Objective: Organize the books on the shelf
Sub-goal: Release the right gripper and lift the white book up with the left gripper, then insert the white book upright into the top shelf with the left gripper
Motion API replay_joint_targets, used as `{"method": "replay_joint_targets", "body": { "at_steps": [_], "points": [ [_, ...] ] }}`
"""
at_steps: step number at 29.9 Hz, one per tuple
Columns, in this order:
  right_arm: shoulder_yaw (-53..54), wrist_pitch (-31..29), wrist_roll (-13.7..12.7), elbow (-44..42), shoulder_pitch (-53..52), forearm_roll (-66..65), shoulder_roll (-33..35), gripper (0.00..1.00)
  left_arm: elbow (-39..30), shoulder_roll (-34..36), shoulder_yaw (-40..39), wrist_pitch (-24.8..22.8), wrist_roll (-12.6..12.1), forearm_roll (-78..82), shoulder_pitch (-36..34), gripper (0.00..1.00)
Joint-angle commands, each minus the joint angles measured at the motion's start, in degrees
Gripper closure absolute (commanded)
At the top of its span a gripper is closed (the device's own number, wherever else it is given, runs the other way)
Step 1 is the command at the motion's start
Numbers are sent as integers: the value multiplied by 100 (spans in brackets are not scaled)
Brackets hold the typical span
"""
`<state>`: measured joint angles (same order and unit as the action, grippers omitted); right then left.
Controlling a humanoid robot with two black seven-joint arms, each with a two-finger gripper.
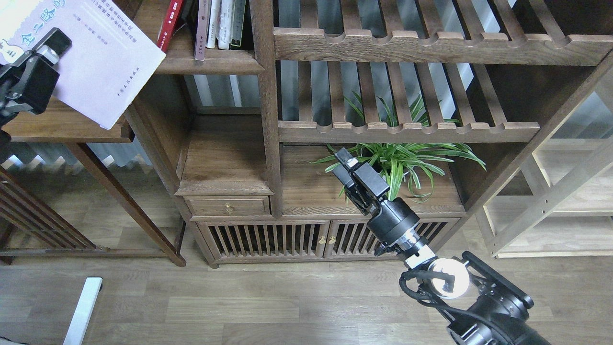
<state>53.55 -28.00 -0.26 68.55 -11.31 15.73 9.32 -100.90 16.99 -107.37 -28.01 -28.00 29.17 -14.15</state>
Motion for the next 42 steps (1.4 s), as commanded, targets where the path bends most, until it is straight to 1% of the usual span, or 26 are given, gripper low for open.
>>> {"method": "replay_joint_targets", "body": {
  "at_steps": [1,5,7,10,13,20,27,31,33,36,42],
  "points": [
    [-11,0,0,1,-3,0,-1,14,9,24,5,1,0,1,0,100],
    [-20,0,0,9,-3,0,-1,14,61,111,23,49,0,1,-53,100],
    [-20,0,0,9,-3,0,-1,14,166,216,67,147,0,1,-237,100],
    [-29,0,0,18,-12,0,-9,14,325,349,181,147,0,1,-448,100],
    [-29,0,0,27,-12,0,-1,14,439,349,233,191,0,1,-527,100],
    [15,0,0,27,-12,0,-1,14,545,375,427,577,0,45,-606,100],
    [15,0,0,27,-12,0,-1,14,729,559,611,718,0,221,-887,100],
    [24,0,0,27,-12,0,-1,14,738,691,901,1130,0,239,-1098,100],
    [24,0,0,27,-12,0,-1,14,852,762,1042,1271,0,239,-1317,100],
    [24,0,0,27,-12,0,8,14,1159,779,1279,1272,0,274,-1748,100],
    [42,0,9,27,15,0,17,14,1590,779,1657,1377,0,327,-2346,100]
  ]
}}
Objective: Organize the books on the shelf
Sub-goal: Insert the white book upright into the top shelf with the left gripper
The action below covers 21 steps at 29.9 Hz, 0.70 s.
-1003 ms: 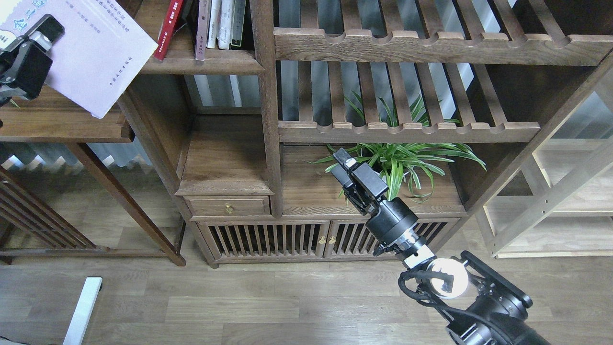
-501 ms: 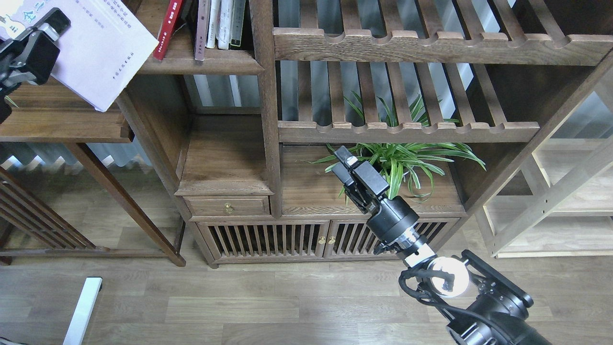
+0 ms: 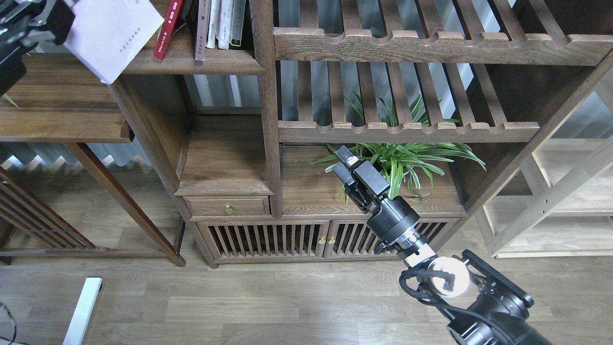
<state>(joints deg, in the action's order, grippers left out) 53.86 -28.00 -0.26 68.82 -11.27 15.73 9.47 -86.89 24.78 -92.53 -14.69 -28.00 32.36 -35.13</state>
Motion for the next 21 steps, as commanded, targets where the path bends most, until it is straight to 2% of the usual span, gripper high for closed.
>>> {"method": "replay_joint_targets", "body": {
  "at_steps": [1,7,21],
  "points": [
    [20,0,8,0,20,0,11,14,225,9,235,98,0,7,-318,100],
    [20,0,8,0,20,0,12,12,418,27,744,713,0,16,-810,100],
    [107,0,17,0,64,0,73,12,2316,-201,2186,784,0,7,-2638,100]
  ]
}}
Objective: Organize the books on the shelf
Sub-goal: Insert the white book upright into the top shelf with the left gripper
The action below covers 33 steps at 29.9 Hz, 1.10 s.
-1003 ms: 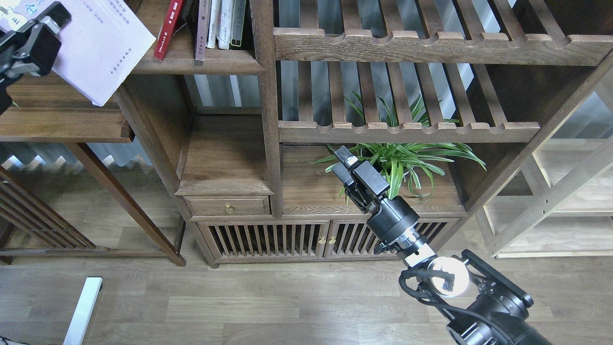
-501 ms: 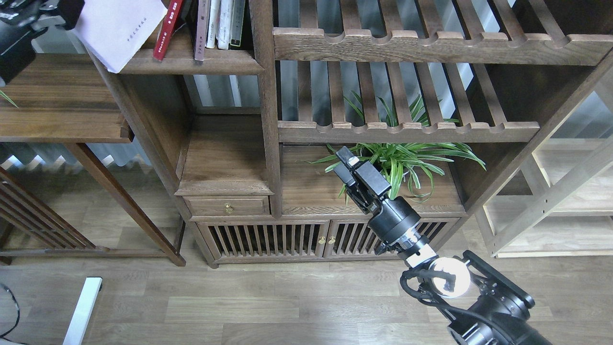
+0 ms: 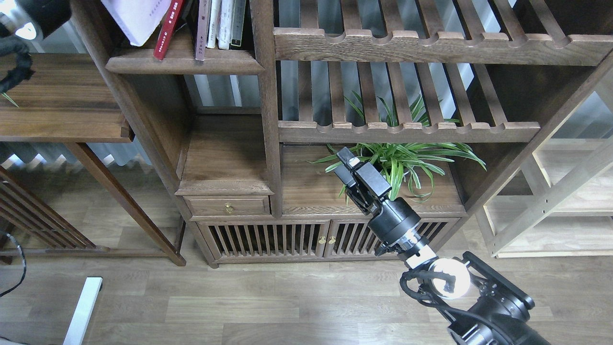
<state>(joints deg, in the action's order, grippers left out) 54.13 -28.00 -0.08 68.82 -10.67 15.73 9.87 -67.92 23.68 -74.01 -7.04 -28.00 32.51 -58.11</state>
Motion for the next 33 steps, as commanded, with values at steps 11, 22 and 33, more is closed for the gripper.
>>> {"method": "replay_joint_targets", "body": {
  "at_steps": [11,22,33],
  "points": [
    [256,0,-9,0,153,18,41,12,1237,-469,897,63,0,-8,-869,100],
    [265,0,-9,52,188,18,41,12,1255,-549,1363,484,0,-43,-781,73],
    [274,0,-9,52,258,18,50,12,1255,-549,1328,494,0,-288,-667,56]
  ]
}}
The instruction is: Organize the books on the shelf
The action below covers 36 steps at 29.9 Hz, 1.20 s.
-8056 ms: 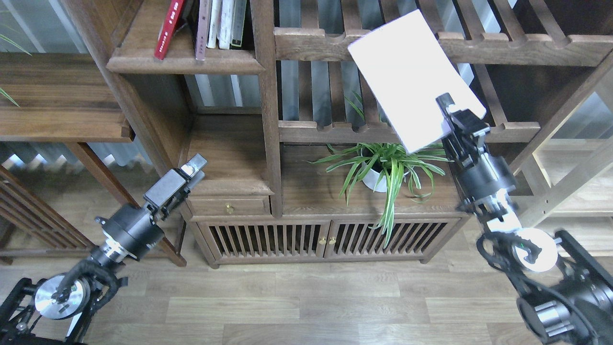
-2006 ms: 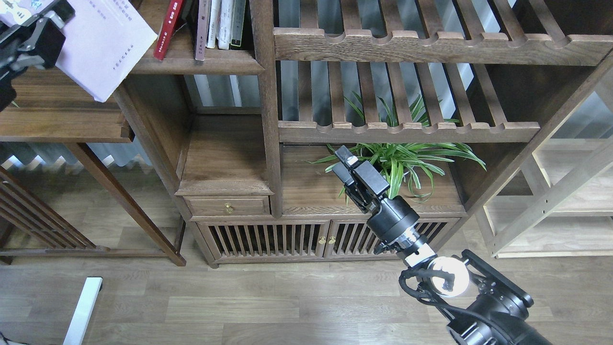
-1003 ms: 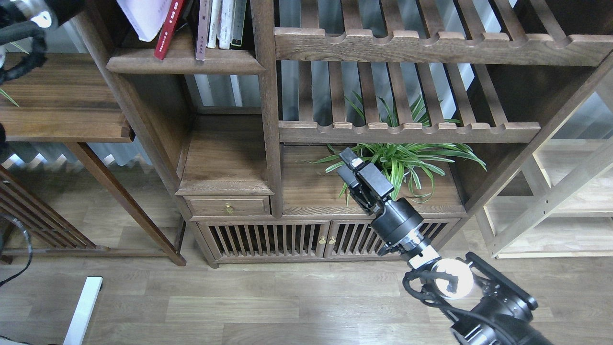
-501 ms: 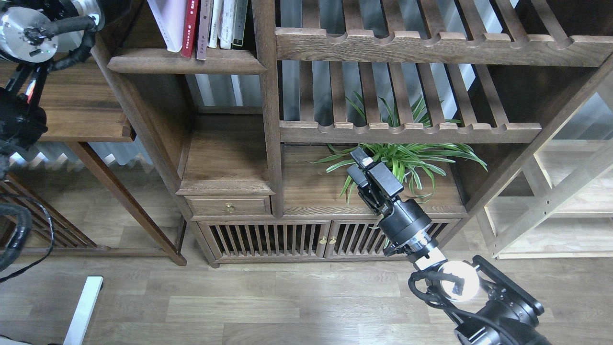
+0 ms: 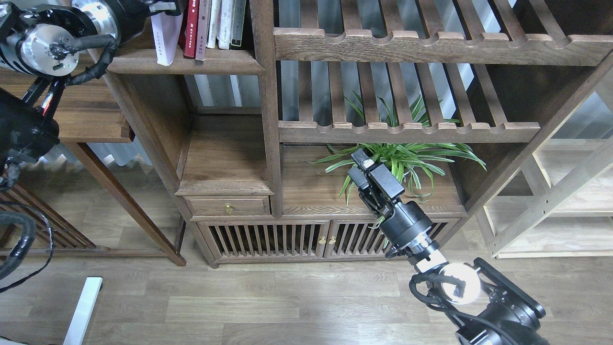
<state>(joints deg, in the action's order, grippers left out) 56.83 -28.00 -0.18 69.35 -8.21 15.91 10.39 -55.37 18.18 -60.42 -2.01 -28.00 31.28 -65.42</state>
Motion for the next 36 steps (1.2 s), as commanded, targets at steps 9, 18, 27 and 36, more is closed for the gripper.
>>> {"method": "replay_joint_targets", "body": {
  "at_steps": [9,18,27,36],
  "points": [
    [3,0,0,-1,30,-9,-81,9,0,-16,-58,-80,1375,-780,354,56],
    [12,0,18,-1,30,0,-125,2,-79,-261,-75,-89,1956,-1229,416,56],
    [47,0,18,26,48,0,-275,1,-123,-579,-128,-89,2510,-1651,425,55],
    [91,0,9,43,48,0,-257,1,-124,-490,-216,-221,2685,-1756,679,48]
  ]
}}
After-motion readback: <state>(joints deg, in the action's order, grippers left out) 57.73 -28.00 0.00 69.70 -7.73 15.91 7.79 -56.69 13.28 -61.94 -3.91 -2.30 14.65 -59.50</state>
